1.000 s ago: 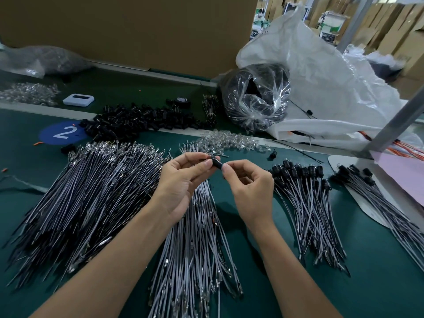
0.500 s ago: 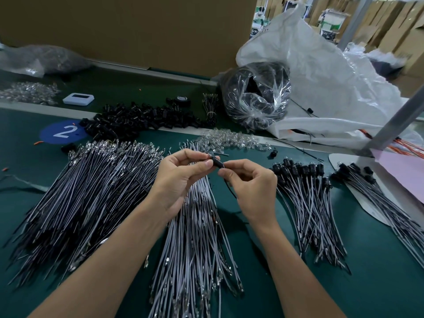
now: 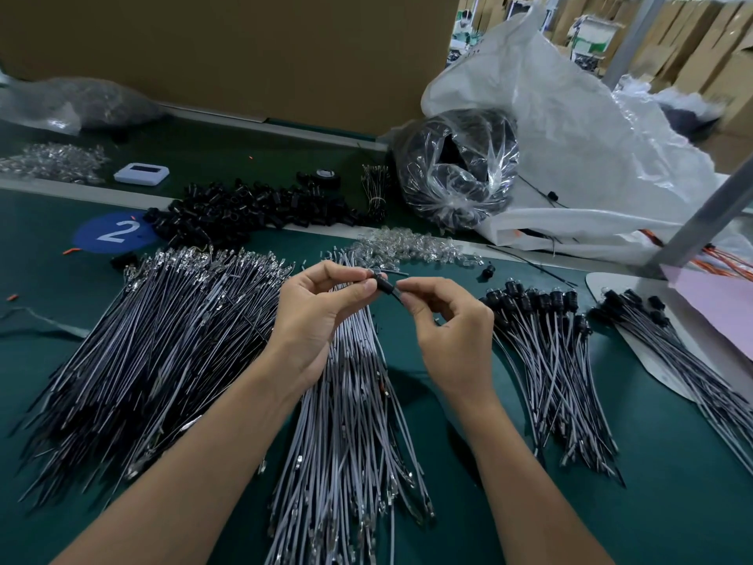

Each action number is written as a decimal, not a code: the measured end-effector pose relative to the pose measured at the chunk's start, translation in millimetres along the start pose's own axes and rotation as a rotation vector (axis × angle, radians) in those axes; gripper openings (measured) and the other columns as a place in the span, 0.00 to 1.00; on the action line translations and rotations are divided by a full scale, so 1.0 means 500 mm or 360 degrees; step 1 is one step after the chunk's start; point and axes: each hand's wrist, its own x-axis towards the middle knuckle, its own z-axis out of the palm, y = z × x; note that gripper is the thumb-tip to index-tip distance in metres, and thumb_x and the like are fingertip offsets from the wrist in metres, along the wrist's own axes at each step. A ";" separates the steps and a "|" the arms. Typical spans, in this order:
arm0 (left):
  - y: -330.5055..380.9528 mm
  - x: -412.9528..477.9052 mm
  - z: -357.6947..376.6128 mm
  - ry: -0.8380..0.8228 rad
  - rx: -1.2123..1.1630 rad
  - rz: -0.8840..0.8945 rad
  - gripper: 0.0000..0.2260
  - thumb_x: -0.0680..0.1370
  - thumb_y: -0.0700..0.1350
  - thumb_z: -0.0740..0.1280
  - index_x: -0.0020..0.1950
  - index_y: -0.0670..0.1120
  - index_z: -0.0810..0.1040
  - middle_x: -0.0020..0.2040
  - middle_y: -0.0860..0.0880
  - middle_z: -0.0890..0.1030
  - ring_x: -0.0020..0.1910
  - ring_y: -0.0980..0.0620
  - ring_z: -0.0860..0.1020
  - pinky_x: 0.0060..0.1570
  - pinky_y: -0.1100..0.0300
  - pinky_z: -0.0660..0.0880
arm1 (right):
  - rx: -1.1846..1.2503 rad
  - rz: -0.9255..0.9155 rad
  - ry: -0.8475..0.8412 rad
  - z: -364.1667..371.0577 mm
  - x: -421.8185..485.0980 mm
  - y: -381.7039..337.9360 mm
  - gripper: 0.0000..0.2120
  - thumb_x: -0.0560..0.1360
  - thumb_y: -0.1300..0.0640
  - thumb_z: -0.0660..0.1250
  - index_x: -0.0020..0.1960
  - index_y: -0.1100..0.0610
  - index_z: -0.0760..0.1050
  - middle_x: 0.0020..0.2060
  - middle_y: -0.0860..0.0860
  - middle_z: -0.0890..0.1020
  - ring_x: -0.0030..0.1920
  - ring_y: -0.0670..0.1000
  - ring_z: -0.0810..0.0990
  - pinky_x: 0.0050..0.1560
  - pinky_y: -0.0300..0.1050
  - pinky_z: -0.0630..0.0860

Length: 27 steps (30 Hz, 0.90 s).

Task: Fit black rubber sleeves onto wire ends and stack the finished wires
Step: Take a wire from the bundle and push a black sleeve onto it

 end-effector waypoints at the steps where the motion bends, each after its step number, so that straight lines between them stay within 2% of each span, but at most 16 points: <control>1: -0.001 0.000 0.001 -0.0011 0.0002 -0.0014 0.06 0.61 0.33 0.73 0.34 0.43 0.82 0.39 0.45 0.85 0.42 0.50 0.84 0.46 0.61 0.82 | 0.0028 0.0038 0.0004 0.000 -0.001 0.001 0.07 0.74 0.67 0.70 0.49 0.58 0.83 0.42 0.47 0.84 0.44 0.44 0.82 0.47 0.36 0.77; 3: -0.003 0.000 0.001 -0.0039 0.0006 -0.0041 0.06 0.61 0.33 0.73 0.35 0.41 0.80 0.40 0.45 0.85 0.43 0.49 0.84 0.45 0.62 0.81 | 0.0048 0.0084 0.0003 -0.001 -0.001 0.003 0.07 0.75 0.67 0.69 0.48 0.57 0.83 0.40 0.46 0.84 0.42 0.43 0.81 0.46 0.36 0.76; 8: 0.002 -0.005 0.004 -0.0040 0.0086 -0.0014 0.07 0.61 0.33 0.73 0.37 0.39 0.78 0.41 0.44 0.86 0.43 0.50 0.85 0.47 0.60 0.82 | -0.0039 0.0116 -0.0072 0.001 -0.001 0.005 0.06 0.74 0.66 0.70 0.45 0.56 0.81 0.36 0.43 0.81 0.37 0.39 0.78 0.40 0.27 0.70; 14: -0.001 -0.013 0.015 -0.0068 0.0298 0.0084 0.08 0.70 0.26 0.70 0.39 0.38 0.78 0.43 0.44 0.86 0.46 0.50 0.85 0.48 0.61 0.81 | -0.0086 0.0154 -0.0086 0.002 -0.001 0.009 0.05 0.75 0.64 0.70 0.43 0.56 0.79 0.34 0.45 0.79 0.35 0.40 0.76 0.37 0.27 0.68; 18: -0.004 -0.016 0.016 -0.0075 0.0328 0.0122 0.09 0.70 0.25 0.69 0.39 0.38 0.77 0.43 0.44 0.86 0.46 0.50 0.85 0.51 0.60 0.81 | -0.0155 0.0109 -0.0073 0.005 -0.003 0.012 0.05 0.77 0.64 0.68 0.43 0.59 0.80 0.34 0.46 0.78 0.34 0.40 0.75 0.36 0.27 0.66; 23: -0.003 -0.011 0.011 -0.0047 0.0261 0.0129 0.08 0.69 0.28 0.71 0.39 0.40 0.78 0.45 0.43 0.86 0.48 0.48 0.84 0.54 0.58 0.80 | 0.0029 0.0160 -0.0018 0.003 0.000 0.005 0.03 0.76 0.63 0.70 0.47 0.56 0.82 0.39 0.45 0.81 0.40 0.40 0.79 0.42 0.29 0.72; 25: -0.001 -0.011 0.007 -0.0046 0.0235 0.0123 0.06 0.68 0.30 0.72 0.40 0.40 0.79 0.46 0.43 0.86 0.48 0.48 0.85 0.52 0.58 0.81 | 0.0125 0.0157 0.0007 -0.001 0.001 0.001 0.07 0.75 0.64 0.71 0.50 0.54 0.81 0.43 0.48 0.82 0.43 0.44 0.81 0.46 0.35 0.76; 27: -0.001 -0.012 0.005 -0.0053 0.0206 0.0097 0.06 0.66 0.33 0.73 0.41 0.39 0.79 0.45 0.43 0.86 0.47 0.48 0.85 0.48 0.59 0.81 | 0.0156 0.0133 0.0004 -0.003 0.001 -0.003 0.11 0.73 0.64 0.73 0.50 0.52 0.80 0.43 0.49 0.82 0.44 0.45 0.80 0.46 0.36 0.76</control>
